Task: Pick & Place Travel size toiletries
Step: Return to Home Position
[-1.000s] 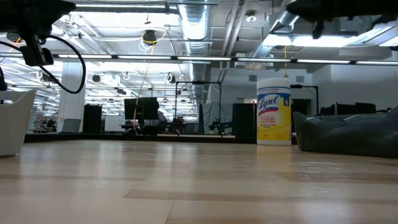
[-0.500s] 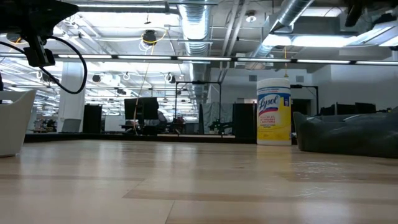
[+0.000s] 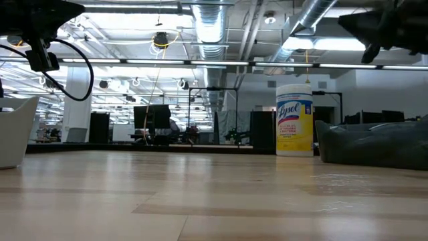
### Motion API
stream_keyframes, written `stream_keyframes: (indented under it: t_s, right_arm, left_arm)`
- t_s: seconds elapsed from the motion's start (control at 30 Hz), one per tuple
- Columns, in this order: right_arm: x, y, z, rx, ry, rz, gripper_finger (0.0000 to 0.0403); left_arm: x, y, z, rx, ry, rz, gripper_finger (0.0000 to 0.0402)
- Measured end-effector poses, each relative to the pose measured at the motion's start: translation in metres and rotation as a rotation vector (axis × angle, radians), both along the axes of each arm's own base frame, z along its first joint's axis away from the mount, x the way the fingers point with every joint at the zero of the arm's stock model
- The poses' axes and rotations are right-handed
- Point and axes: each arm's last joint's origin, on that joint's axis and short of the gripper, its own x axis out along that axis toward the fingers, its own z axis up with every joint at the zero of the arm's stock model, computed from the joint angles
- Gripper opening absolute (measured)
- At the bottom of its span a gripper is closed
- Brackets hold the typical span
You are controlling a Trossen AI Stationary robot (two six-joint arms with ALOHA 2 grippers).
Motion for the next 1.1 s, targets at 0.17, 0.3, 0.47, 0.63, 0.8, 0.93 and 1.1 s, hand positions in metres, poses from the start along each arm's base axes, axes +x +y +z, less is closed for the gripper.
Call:
stream_keyframes:
  t_s: [0.17,0.3,0.47,0.63,0.8,0.93,1.1]
  right_arm:
    - [-0.01,-0.001,0.013,-0.016,-0.04,-0.012,0.0]
    - [-0.017,-0.002,0.035,-0.05,0.019,-0.022,0.0]
    - [-0.013,0.0,0.023,0.0,0.138,0.004,0.0]
    - [-0.004,0.006,-0.003,-0.094,0.229,0.104,0.0]
    - [0.003,0.005,-0.034,-0.02,0.333,0.115,0.0]
    - [0.005,0.003,-0.035,-0.039,0.356,0.155,0.0]
    - [0.005,-0.001,-0.036,-0.067,0.358,0.203,0.0]
  left_arm:
    - [0.0,0.0,0.0,-0.001,-0.001,0.0,0.0001]
    - [0.0,0.0,0.0,-0.001,-0.001,0.0,0.0001]
    - [0.0,0.0,0.0,-0.001,-0.001,0.0,0.0001]
    - [0.0,0.0,0.0,-0.001,-0.001,0.0,0.0001]
    - [0.0,0.0,0.0,-0.002,-0.001,0.0,0.0001]
    - [0.0,0.0,0.0,-0.002,-0.002,0.0,0.0001]
    - [0.0,0.0,0.0,-0.004,-0.004,0.0,0.0001]
